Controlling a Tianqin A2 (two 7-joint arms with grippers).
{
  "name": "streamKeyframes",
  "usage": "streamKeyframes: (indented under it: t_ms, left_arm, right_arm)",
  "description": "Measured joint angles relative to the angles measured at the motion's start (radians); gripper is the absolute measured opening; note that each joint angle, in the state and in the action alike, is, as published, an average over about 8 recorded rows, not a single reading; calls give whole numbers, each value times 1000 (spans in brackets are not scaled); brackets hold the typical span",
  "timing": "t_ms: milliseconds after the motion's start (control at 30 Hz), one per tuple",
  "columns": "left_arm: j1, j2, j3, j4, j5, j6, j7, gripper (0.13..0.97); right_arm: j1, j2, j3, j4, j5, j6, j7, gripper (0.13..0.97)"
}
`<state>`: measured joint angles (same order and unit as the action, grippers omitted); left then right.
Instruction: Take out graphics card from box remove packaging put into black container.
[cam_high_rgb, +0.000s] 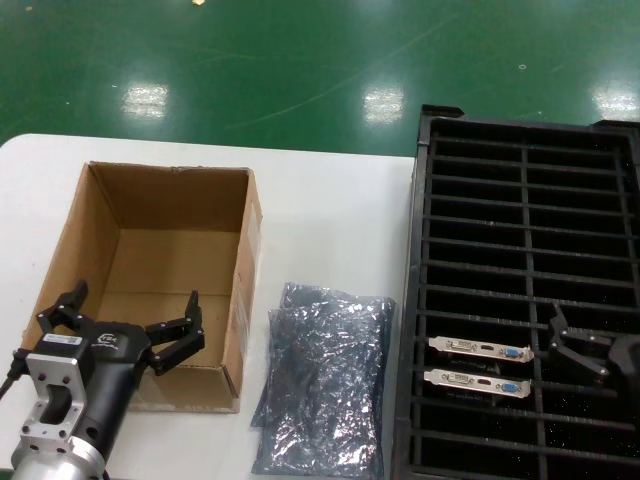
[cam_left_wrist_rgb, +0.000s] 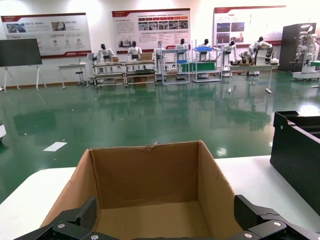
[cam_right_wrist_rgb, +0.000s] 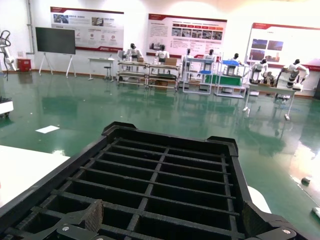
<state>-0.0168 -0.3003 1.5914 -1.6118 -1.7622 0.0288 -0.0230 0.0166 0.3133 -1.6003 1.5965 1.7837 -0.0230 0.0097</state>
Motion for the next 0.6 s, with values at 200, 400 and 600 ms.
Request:
streamKeyframes:
  t_ms: [200,400,600]
  left_arm:
    - [0,0,0,0,0,0,0,966]
    - [0,0,0,0,0,0,0,966]
    - [0,0,0,0,0,0,0,966]
  right_arm:
    - [0,0,0,0,0,0,0,966]
    - [0,0,0,0,0,0,0,966]
    - [0,0,0,0,0,0,0,966]
